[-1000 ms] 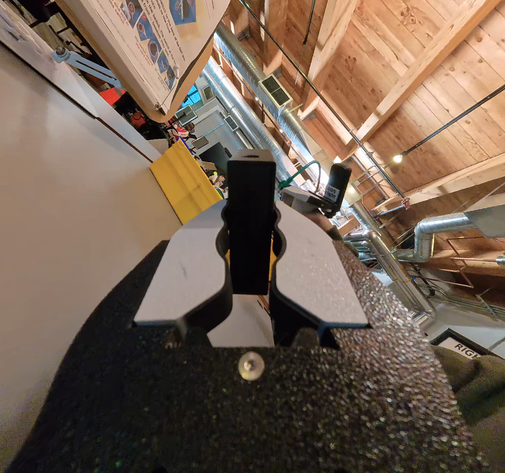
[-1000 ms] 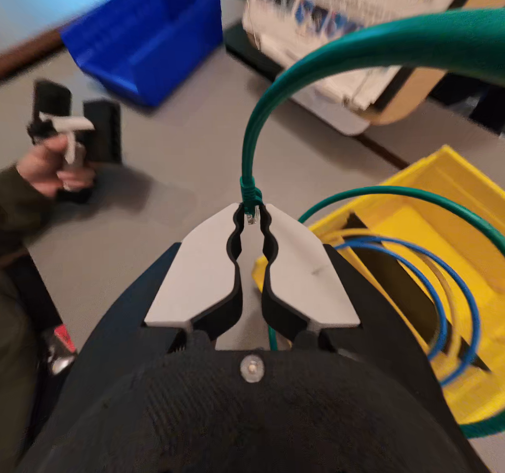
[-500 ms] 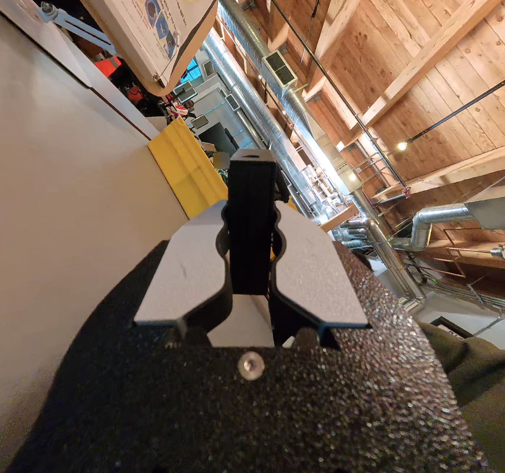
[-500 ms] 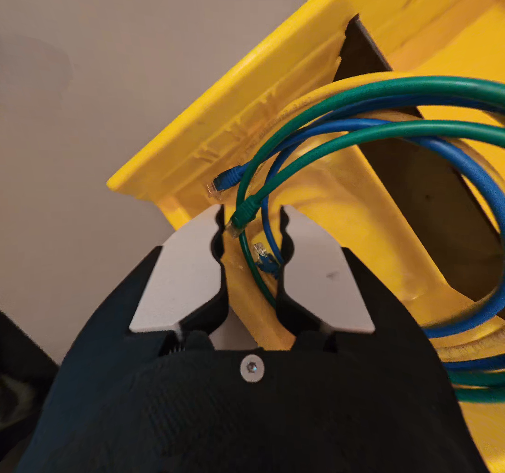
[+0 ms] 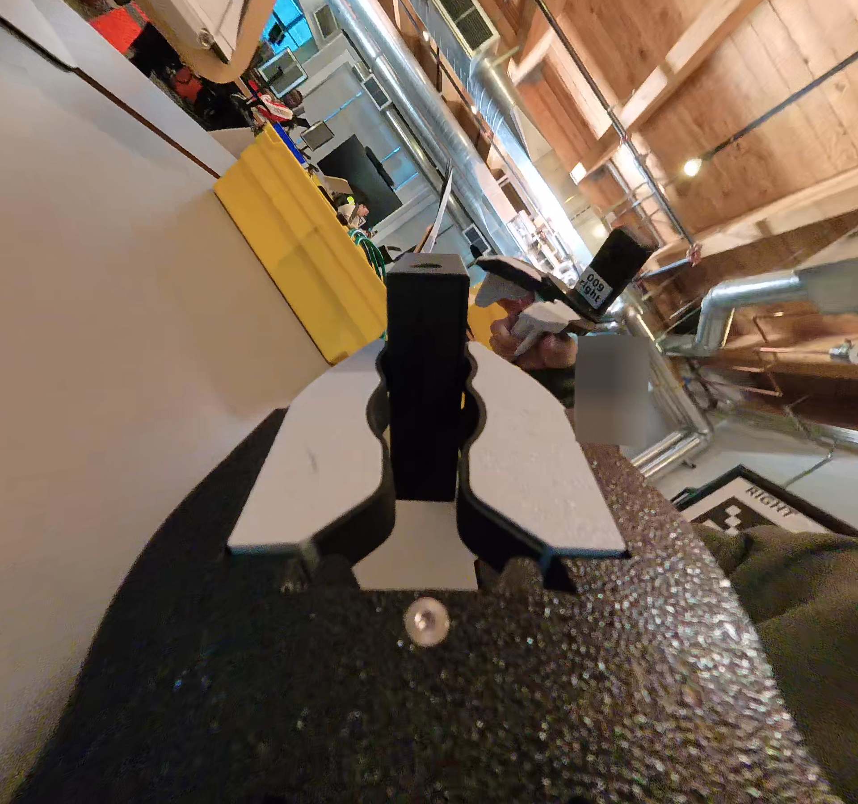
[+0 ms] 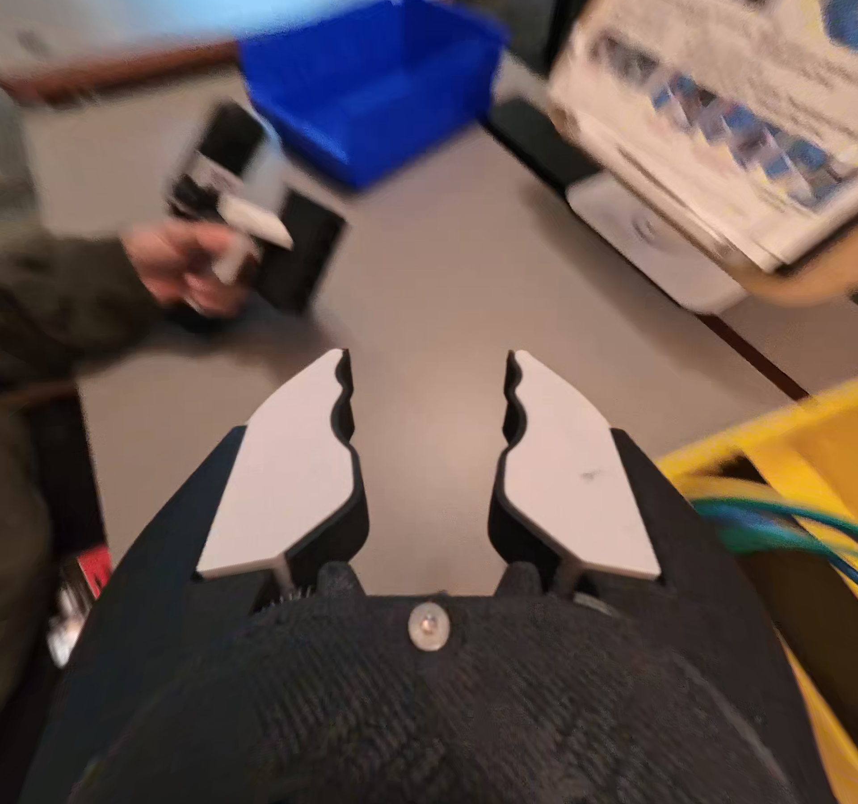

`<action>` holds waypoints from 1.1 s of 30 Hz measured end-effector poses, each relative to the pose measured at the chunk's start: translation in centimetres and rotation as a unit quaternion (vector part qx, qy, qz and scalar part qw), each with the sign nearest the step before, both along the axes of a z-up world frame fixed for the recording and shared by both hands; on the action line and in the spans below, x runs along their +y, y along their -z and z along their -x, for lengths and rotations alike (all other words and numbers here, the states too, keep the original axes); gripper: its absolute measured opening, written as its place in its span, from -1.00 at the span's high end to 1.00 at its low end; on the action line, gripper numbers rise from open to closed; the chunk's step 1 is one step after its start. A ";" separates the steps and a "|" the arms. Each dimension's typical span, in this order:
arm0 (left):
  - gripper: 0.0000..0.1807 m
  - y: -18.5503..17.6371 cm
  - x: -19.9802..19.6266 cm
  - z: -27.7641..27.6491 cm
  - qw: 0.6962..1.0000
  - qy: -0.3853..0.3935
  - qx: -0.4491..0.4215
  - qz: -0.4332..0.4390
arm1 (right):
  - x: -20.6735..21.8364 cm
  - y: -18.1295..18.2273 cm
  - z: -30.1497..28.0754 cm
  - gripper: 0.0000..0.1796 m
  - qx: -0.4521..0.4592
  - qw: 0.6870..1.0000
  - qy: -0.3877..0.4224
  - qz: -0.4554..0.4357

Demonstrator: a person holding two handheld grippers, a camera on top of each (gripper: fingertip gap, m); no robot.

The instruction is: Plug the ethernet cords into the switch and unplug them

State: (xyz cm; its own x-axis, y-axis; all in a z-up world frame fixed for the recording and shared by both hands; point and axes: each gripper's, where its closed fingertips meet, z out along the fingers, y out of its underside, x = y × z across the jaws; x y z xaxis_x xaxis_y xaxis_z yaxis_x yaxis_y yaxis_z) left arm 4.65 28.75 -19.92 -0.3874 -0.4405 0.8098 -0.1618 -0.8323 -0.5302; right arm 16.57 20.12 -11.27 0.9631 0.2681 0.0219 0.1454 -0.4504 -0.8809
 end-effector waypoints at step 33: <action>0.55 -3.8 -1.4 1.9 0.941 -0.029 -0.072 -0.330 | 5.1 -4.9 -7.4 0.70 -0.231 0.971 0.053 -0.025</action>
State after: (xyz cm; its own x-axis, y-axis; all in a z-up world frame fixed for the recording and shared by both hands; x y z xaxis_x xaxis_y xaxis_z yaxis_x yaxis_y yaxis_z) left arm 2.74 27.37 -16.13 -0.4319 -0.8527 0.2939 -0.0130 -0.3199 -0.9473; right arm 23.99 25.25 -6.35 0.8697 0.1551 0.4686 0.4851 -0.4436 -0.7536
